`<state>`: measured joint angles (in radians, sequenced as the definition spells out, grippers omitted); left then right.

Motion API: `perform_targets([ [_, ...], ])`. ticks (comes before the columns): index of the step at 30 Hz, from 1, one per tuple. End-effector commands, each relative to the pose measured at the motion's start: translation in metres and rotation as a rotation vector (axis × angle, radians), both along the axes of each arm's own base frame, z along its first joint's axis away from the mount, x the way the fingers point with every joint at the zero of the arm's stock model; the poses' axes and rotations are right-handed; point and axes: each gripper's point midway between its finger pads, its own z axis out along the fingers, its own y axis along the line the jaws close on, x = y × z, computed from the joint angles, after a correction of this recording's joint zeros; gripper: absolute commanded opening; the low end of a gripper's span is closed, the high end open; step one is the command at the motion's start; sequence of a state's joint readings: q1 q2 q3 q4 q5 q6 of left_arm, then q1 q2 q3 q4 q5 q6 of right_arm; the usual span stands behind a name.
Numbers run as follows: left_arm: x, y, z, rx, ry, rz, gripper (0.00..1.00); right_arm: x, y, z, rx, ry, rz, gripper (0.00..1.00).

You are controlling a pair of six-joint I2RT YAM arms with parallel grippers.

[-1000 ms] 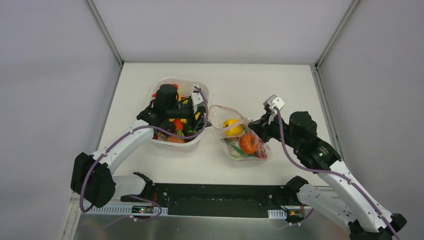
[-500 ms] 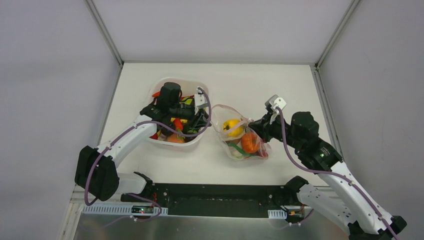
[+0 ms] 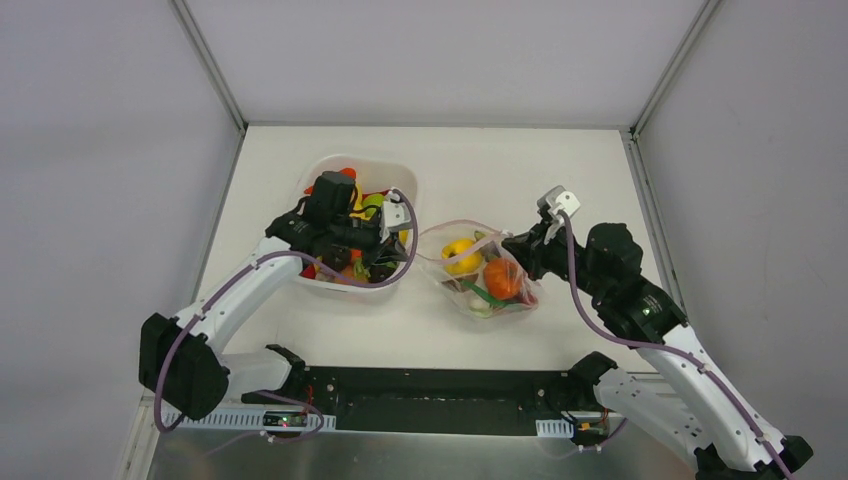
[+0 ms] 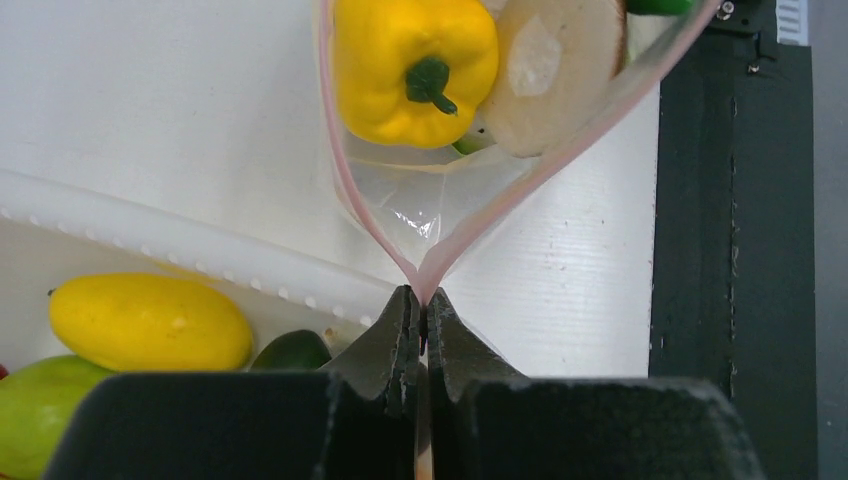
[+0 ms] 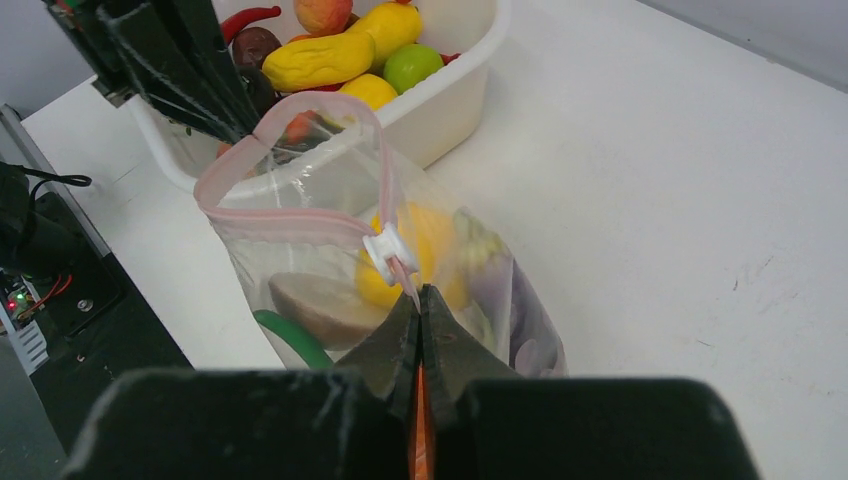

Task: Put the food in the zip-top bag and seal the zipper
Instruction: Zip the zipper food storage bag at the center of the board.

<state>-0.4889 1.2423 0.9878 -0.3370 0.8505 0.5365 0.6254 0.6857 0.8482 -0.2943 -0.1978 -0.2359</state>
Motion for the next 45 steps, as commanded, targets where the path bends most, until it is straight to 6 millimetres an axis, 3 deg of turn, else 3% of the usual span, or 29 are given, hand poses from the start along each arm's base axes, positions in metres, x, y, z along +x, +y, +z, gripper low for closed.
perform_targets([
  [1,-0.018,0.024,0.012,0.072,-0.076,-0.027,0.0,0.003,-0.004,0.038,0.068,-0.089,-0.021,0.0],
  [10,-0.041,0.051,0.019,0.186,-0.036,-0.049,0.0,0.006,-0.007,0.046,0.074,-0.1,-0.038,0.0],
  [14,-0.042,0.052,0.026,0.183,-0.042,-0.043,0.0,0.0,0.005,0.048,0.113,-0.083,0.027,0.0],
  [16,-0.038,0.046,0.035,0.144,-0.05,-0.034,0.25,-0.005,0.016,0.046,0.141,-0.056,0.084,0.0],
  [17,-0.034,0.042,0.044,0.111,-0.058,-0.006,0.31,-0.005,0.02,0.045,0.149,-0.046,0.101,0.0],
  [20,-0.017,0.028,0.075,-0.035,-0.123,0.083,0.38,-0.005,0.025,0.042,0.159,-0.029,0.122,0.0],
  [26,-0.014,0.014,0.149,-0.307,-0.293,0.126,0.59,-0.007,0.029,0.044,0.164,-0.032,0.147,0.0],
  [29,-0.033,-0.008,0.178,-0.376,-0.328,0.012,0.6,-0.007,0.031,0.044,0.165,-0.031,0.162,0.0],
  [33,-0.039,-0.046,0.178,-0.301,-0.358,-0.086,0.63,-0.009,0.033,0.045,0.17,-0.029,0.176,0.0],
  [36,-0.031,-0.07,0.189,-0.354,-0.291,-0.093,0.63,-0.012,0.034,0.046,0.178,-0.027,0.191,0.0],
  [45,-0.037,-0.117,0.191,-0.378,-0.242,-0.209,0.64,-0.016,0.035,0.046,0.18,-0.025,0.206,0.0],
])
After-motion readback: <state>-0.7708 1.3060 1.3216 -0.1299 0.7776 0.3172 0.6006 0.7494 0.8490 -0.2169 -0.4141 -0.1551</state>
